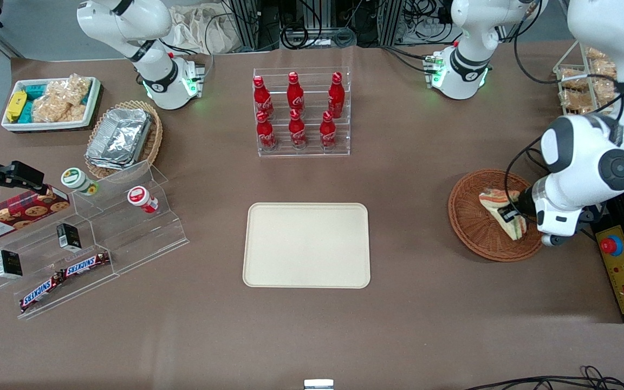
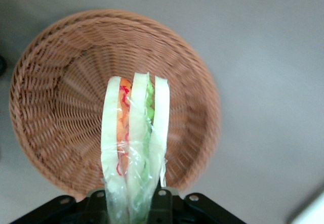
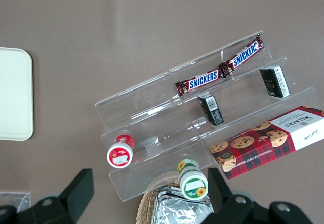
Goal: Place sandwich from basket to tray
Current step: 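Lower the left gripper and grasp the wrapped sandwich, then lift the sandwich and carry it over the cream tray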
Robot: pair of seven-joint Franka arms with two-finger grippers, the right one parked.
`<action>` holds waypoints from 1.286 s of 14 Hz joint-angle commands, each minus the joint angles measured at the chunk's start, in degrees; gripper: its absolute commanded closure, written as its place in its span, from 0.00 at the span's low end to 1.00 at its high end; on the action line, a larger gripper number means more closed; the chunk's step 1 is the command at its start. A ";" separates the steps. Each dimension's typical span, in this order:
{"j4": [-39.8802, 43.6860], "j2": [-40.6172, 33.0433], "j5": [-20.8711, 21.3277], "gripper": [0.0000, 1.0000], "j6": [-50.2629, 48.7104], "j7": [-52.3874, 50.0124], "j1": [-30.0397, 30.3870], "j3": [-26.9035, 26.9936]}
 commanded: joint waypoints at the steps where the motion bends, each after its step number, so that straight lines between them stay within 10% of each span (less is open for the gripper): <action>1: 5.77 1.08 0.97 1.00 -5.30 -0.03 -0.12 -8.35; 7: 6.13 11.70 3.68 1.00 10.75 -3.00 -12.75 -15.59; 14: 9.11 25.25 21.70 1.00 27.05 -12.95 -16.64 -15.59; 15: 10.42 26.48 23.02 0.94 27.14 -12.60 -16.64 -15.59; 17: 12.28 28.07 24.09 0.39 28.27 -13.47 -16.73 -15.59; 18: 12.11 27.72 24.00 0.28 29.50 -14.52 -16.47 -15.59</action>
